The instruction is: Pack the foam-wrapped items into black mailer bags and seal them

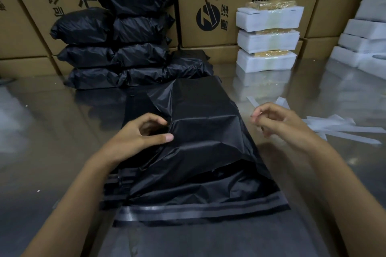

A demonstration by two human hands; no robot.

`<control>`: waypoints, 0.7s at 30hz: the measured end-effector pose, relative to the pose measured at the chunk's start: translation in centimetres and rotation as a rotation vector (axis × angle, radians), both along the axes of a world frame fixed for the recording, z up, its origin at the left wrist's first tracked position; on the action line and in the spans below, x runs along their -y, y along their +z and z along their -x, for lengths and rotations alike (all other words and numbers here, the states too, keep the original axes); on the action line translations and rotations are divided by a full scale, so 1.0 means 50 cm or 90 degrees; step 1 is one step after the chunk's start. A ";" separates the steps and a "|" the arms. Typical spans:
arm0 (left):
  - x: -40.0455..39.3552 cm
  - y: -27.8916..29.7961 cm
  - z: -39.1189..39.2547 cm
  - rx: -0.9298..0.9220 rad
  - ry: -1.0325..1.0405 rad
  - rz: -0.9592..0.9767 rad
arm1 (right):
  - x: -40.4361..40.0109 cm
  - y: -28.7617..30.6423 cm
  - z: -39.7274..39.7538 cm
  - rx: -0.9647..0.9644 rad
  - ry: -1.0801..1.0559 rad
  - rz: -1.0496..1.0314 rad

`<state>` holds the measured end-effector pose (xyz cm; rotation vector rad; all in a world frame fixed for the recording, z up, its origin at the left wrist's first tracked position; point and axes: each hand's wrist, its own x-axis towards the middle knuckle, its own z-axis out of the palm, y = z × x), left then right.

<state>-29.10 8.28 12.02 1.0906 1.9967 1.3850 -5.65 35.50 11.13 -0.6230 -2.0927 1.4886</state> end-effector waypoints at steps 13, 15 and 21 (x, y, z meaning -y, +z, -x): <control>-0.013 -0.021 -0.012 -0.162 -0.057 0.039 | 0.005 0.041 -0.054 0.346 0.329 -0.090; -0.014 -0.025 -0.015 -0.177 -0.053 0.060 | 0.021 0.043 -0.047 0.383 0.325 -0.132; -0.014 -0.032 -0.009 -0.168 -0.063 0.092 | 0.035 0.040 -0.039 0.345 0.301 -0.162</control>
